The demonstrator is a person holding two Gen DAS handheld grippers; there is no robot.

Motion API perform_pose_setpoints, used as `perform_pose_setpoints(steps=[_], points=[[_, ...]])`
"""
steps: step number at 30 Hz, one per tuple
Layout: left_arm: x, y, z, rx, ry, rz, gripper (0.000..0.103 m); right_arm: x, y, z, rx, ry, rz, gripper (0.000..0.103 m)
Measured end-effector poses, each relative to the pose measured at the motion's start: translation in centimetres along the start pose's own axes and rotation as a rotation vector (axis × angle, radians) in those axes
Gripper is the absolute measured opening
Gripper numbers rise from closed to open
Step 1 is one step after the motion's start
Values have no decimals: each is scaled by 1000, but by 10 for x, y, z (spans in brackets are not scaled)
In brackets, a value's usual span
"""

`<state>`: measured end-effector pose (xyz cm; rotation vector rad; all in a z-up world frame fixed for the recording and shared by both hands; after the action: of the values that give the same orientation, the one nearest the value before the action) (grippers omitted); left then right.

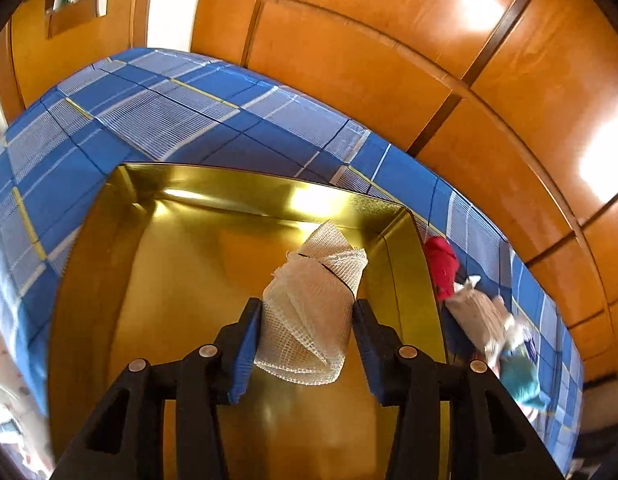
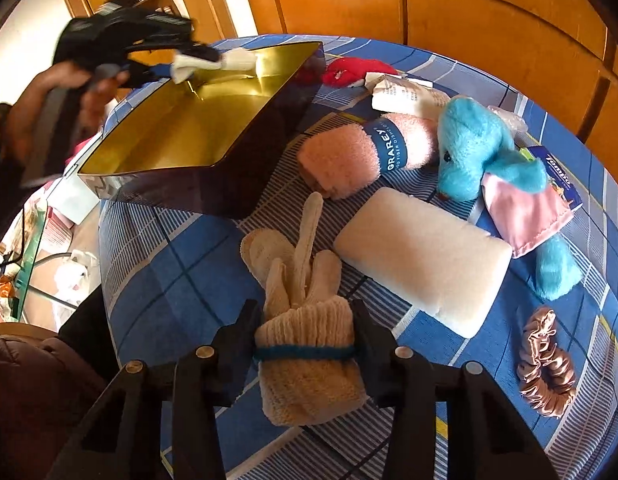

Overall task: Organize soft objects
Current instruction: 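Lower the cloth bundle into the tray with left tool while right grasps the knit glove, then carry the white knit glove into the gold tray and open the right tool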

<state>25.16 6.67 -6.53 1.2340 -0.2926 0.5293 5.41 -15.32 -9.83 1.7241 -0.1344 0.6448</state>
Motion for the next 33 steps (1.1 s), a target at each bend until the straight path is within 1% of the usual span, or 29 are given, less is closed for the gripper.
perform_pose_setpoints(steps=[6, 8, 10, 16, 22, 24, 26, 30, 33], points=[[10, -27, 19, 30, 1, -11, 61, 1, -1, 0, 2, -3, -1, 45], [10, -30, 24, 27, -12, -19, 66, 2, -2, 0, 1, -2, -1, 45], [10, -26, 25, 34, -20, -9, 68, 2, -2, 1, -1, 1, -1, 45], [-2, 5, 16, 71, -68, 52, 72, 2, -3, 0, -15, 3, 4, 45], [-41, 50, 12, 122, -176, 136, 74, 1, -5, -3, -38, 15, 5, 45], [-52, 62, 13, 136, -210, 163, 80, 1, -4, -3, -42, 13, 7, 45], [-64, 78, 16, 140, -241, 207, 87, 1, -4, -3, -45, 6, 10, 45], [-79, 96, 21, 150, -274, 261, 88, 1, -3, -3, -55, -4, 16, 45], [-86, 102, 20, 145, -267, 264, 88, 0, -3, -3, -63, -5, 18, 44]])
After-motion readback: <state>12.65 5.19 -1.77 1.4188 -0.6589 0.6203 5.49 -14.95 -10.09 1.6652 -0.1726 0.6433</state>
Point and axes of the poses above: each gripper's, at about its wrist camera, not at the fingertips, and y roughly against the way its jaws point, z to its right, x to its top, the point moved 5 cm from there along -y, roughly the way its jaws point
